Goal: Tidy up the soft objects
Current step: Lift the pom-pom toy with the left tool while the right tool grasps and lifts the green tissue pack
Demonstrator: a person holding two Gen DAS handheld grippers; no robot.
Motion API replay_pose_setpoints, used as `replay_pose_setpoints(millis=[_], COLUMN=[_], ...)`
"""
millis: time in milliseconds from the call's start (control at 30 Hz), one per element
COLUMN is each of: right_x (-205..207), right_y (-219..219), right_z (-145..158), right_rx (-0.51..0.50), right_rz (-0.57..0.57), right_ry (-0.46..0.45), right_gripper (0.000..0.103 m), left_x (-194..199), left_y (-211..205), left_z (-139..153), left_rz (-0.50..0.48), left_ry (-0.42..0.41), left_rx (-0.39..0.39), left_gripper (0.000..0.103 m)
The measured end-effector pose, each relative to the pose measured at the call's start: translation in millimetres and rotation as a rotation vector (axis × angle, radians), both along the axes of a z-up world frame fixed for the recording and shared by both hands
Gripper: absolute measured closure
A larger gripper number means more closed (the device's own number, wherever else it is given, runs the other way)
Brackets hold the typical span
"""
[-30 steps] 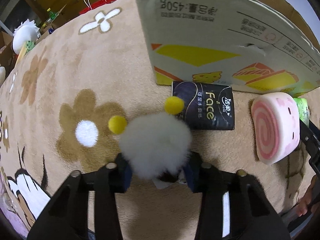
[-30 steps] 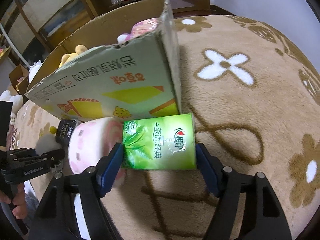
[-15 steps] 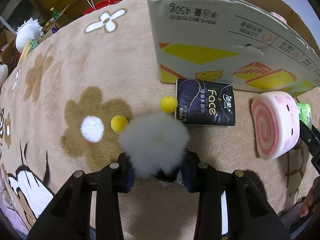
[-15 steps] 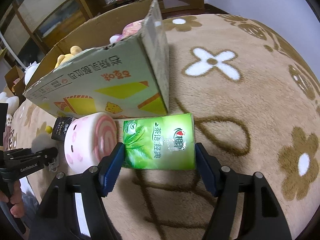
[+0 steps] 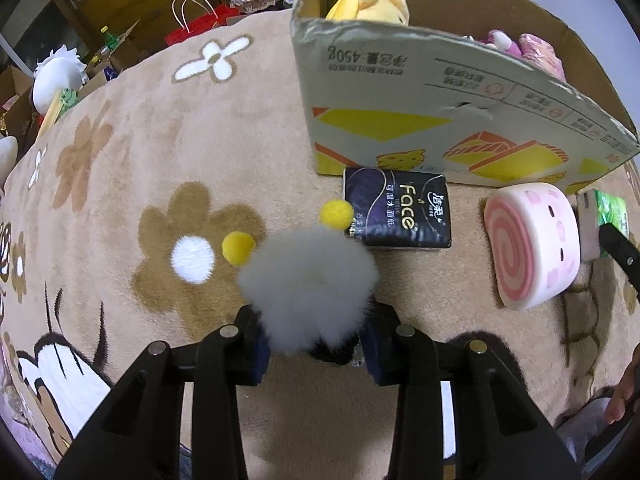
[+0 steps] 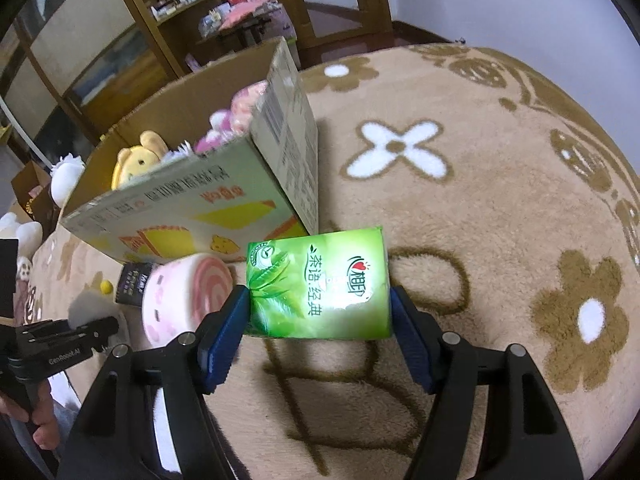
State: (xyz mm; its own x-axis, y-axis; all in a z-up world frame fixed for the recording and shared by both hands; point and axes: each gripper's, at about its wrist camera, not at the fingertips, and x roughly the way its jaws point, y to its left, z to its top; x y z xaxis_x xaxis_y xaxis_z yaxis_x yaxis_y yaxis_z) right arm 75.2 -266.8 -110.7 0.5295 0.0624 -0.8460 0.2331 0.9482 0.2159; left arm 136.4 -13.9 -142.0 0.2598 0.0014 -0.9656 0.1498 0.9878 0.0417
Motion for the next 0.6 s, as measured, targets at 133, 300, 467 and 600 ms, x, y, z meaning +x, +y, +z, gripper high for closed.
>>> replay_pose_setpoints(millis=[133, 300, 467, 600], right_x=[-4, -6, -11, -14], right_y=[3, 7, 11, 14], right_z=[10, 24, 36, 44], right_rx=[0.006, 0.005, 0.007, 0.013], right_rz=[0.008, 0.021, 0.03, 0.041], right_ry=[-0.032, -0.075, -0.116, -0.145], right_gripper=[0.029, 0.029, 0.029, 0.029], left_x=[-6, -14, -24, -32], left_y=[-2, -3, -7, -15], left_z=[8, 27, 42, 56], left_rz=[-0.007, -0.012, -0.046, -0.079], left_ry=[-0.025, -0.077, -0.125, -0.191], left_rx=[0.0, -0.031, -0.032, -0.02], left_gripper=[0.068, 0.068, 0.068, 0.068])
